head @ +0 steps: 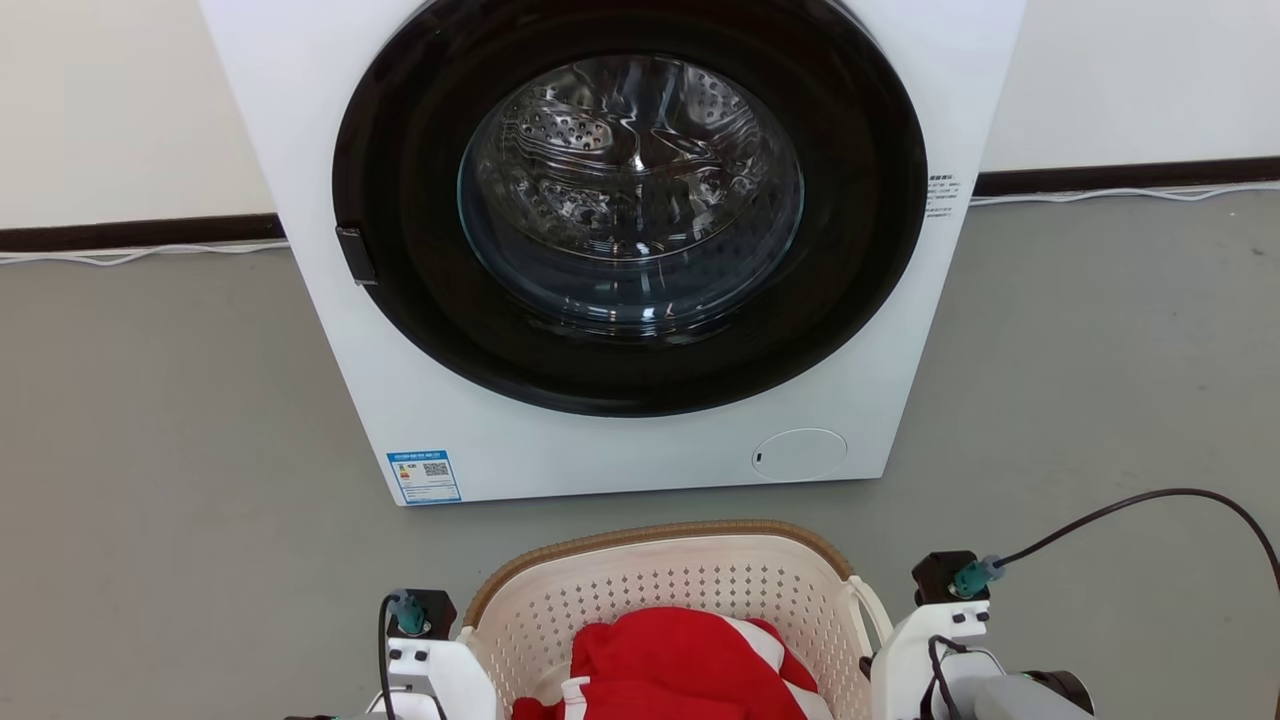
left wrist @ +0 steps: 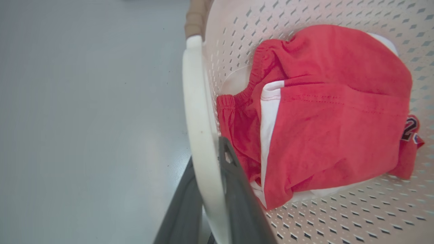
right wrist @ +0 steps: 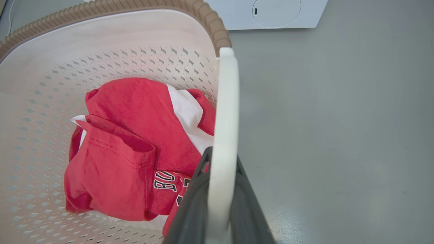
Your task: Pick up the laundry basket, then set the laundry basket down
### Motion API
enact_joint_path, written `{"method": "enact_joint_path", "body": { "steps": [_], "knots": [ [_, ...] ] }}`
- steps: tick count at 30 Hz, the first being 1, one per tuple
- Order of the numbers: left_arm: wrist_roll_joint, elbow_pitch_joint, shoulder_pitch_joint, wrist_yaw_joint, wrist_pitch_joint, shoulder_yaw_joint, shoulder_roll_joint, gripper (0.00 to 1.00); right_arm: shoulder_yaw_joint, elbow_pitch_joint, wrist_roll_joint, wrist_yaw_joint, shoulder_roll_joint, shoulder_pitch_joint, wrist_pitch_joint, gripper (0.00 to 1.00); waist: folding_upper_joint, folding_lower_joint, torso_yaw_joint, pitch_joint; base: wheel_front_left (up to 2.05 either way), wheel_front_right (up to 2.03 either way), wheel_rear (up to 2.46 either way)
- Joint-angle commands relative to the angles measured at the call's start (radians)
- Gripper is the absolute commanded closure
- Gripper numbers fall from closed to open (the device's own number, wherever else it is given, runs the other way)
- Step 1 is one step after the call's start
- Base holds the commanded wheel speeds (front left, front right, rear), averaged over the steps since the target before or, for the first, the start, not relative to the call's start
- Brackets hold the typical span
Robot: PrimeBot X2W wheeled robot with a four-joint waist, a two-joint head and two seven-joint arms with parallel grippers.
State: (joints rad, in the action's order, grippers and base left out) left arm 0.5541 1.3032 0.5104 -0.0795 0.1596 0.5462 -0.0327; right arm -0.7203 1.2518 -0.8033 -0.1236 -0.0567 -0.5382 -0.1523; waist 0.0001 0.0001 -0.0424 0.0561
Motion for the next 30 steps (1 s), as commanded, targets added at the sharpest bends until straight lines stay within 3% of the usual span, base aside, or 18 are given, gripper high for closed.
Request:
{"method": "enact_joint_path", "body": {
  "steps": [1, 19, 30],
  "knots": [
    [0.002, -0.012, 0.026, -0.007, -0.007, -0.016, -0.018, 1.00, -0.021, -0.014, -0.009, -0.007, 0.006, -0.037, 0.016, 1.00, -0.0001, -0.0001, 0.000, -0.001, 0.00, 0.00, 0.00],
    [0.014, -0.012, 0.041, 0.011, -0.020, -0.003, -0.019, 1.00, -0.067, -0.016, -0.063, -0.007, 0.006, -0.052, 0.046, 1.00, -0.0001, -0.0001, -0.003, -0.017, 0.00, 0.00, 0.00],
    [0.016, -0.012, 0.079, 0.024, -0.055, 0.007, -0.021, 1.00, -0.090, -0.012, -0.083, -0.007, 0.006, -0.088, 0.134, 1.00, -0.0001, -0.0001, 0.002, -0.077, 0.00, 0.00, 0.00]
  ]
}}
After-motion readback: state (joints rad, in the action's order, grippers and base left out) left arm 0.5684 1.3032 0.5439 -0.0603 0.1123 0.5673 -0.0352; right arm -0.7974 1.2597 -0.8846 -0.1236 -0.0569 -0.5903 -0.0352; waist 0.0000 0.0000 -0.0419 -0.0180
